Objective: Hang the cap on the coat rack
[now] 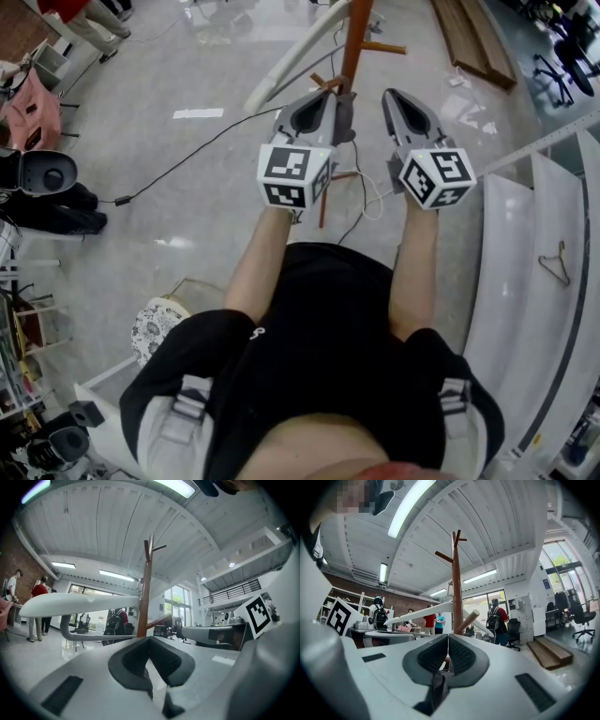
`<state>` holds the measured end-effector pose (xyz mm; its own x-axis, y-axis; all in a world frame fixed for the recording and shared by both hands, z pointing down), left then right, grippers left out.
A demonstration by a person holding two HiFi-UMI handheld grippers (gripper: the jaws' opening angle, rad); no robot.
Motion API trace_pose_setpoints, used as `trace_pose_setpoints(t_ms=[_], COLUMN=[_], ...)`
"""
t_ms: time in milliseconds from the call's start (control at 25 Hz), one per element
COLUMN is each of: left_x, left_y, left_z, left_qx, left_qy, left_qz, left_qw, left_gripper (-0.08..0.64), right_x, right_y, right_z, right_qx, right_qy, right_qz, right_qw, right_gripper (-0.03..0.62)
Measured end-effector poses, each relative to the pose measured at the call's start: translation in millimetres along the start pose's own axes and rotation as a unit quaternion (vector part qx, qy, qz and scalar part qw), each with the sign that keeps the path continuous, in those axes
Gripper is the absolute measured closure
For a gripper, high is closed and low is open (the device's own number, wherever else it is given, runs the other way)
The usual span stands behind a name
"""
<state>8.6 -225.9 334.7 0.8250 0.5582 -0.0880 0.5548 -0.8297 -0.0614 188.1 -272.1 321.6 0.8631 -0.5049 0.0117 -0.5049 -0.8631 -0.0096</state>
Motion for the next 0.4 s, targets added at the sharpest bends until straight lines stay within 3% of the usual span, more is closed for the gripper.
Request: trace_pose_setpoints(t_ms=[400], left_x=[9.1], left_y=[12.5], left_z=[-9.7], left_qx=[-0.002], left_qy=[-0.011], left_qz=[-0.001], left_qw=[0.9999], left_gripper=[0.56], right_x=[9.5], right_y=[-0.8], right_z=[-1.7], right_qx=[-0.008], right_qy=[-0.014], right_qz=[0.017], right_qw=[1.0], right_gripper=[0.594])
Point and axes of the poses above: the fingertips, and each gripper's own axes: y forward along the fingers, x to its right, z out of its top, the point moved 8 cm from there along -y, backward along the fingers, and after that the axes turned 15 degrees about -z, right-handed, at the moved point
